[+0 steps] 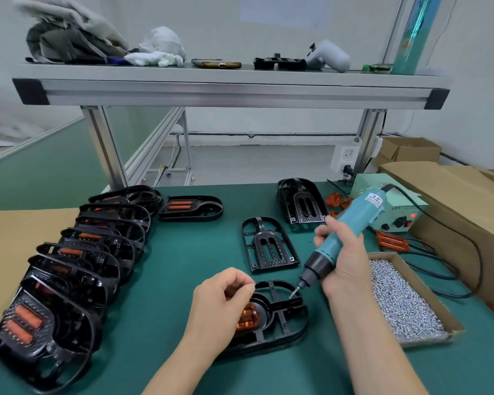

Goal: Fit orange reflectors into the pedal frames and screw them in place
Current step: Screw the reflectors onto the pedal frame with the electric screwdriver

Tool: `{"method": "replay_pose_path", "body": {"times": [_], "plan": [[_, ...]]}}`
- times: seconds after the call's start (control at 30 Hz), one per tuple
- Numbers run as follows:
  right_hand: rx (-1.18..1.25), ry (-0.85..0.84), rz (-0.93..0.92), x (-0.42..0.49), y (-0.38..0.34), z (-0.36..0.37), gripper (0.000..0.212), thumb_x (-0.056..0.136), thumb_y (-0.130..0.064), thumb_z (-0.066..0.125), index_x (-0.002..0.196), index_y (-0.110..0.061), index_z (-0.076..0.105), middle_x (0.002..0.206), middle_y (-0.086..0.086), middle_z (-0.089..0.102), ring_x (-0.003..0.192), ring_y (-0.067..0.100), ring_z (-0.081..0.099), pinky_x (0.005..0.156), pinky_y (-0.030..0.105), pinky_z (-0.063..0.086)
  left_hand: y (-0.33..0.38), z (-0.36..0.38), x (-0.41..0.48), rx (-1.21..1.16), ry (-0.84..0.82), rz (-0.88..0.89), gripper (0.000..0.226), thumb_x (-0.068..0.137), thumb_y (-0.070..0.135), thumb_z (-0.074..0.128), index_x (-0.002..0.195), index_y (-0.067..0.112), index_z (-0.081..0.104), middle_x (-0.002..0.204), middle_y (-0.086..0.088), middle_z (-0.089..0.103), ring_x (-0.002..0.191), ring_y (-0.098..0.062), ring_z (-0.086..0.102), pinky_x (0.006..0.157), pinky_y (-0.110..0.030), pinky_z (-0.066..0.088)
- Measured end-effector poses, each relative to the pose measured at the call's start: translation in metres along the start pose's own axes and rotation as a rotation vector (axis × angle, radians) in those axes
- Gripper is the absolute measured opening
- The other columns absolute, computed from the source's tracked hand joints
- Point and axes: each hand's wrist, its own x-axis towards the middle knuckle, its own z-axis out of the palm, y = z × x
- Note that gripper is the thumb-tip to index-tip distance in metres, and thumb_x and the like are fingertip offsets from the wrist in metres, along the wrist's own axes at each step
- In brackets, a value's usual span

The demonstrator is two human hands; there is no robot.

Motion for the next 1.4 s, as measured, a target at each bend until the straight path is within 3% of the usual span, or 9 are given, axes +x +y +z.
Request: {"method": "replay_pose_path", "body": {"times": [0.13,0.23,0.37,0.6,0.93,1.4], "plan": [[0.1,-0.149,0.107,-0.013,0.006,0.02,0.047,0.072,-0.032,0.076,0.112,-0.013,0.062,0.083,0.003,0.056,0.061,0.012,0.052,0.053,0.018,0.047,-0.002,-0.002,-0.001,-0.045,-0.03,-0.032,0.023,0.091,0.012,0.066,0.077,0.03,0.068,0.076,0.003,0.071,0.07,-0.012,0.064,0.068,-0.023,0.054],[0.126,-0.145,0.132,-0.017,0.016,0.031,0.05,0.07,-0.024,0.079,0.116,-0.013,0.065,0.082,0.0,0.055,0.06,0.01,0.051,0.051,0.018,0.045,-0.001,-0.005,-0.001,-0.165,-0.065,-0.093,0.025,0.092,0.007,0.064,0.076,0.026,0.069,0.078,-0.002,0.072,0.067,-0.007,0.063,0.062,-0.018,0.051],[0.135,-0.1,0.064,-0.016,0.029,0.041,0.019,0.082,-0.009,0.072,0.092,-0.02,0.06,0.07,-0.006,0.058,0.053,0.006,0.052,0.05,0.017,0.046,-0.002,-0.01,-0.002,-0.282,-0.092,-0.151,0.026,0.092,0.003,0.063,0.073,0.02,0.07,0.077,-0.006,0.072,0.066,-0.008,0.062,0.061,-0.016,0.051],[0.12,-0.012,-0.017,-0.016,0.034,0.047,0.022,0.085,-0.021,0.078,0.096,-0.02,0.058,0.06,-0.009,0.061,0.051,0.004,0.054,0.052,0.018,0.049,0.001,-0.014,-0.002,-0.303,-0.081,-0.155,0.026,0.088,-0.002,0.064,0.07,0.017,0.07,0.074,-0.008,0.072,0.061,-0.007,0.061,0.058,-0.015,0.049],[0.114,0.022,-0.077,-0.018,0.028,0.051,0.022,0.087,-0.022,0.076,0.1,-0.021,0.058,0.06,-0.011,0.062,0.05,0.003,0.054,0.049,0.017,0.048,-0.003,-0.018,-0.001,-0.312,-0.075,-0.155,0.023,0.085,0.0,0.07,0.073,0.019,0.071,0.08,-0.017,0.071,0.064,-0.011,0.062,0.061,-0.017,0.051],[0.095,0.036,-0.114,-0.021,0.026,0.05,0.022,0.088,-0.023,0.075,0.1,-0.018,0.057,0.058,-0.009,0.057,0.05,0.005,0.053,0.049,0.018,0.048,-0.005,-0.013,-0.004,-0.415,-0.053,-0.19,0.02,0.087,0.001,0.069,0.076,0.018,0.072,0.075,-0.007,0.072,0.068,-0.012,0.065,0.063,-0.018,0.052]]}}
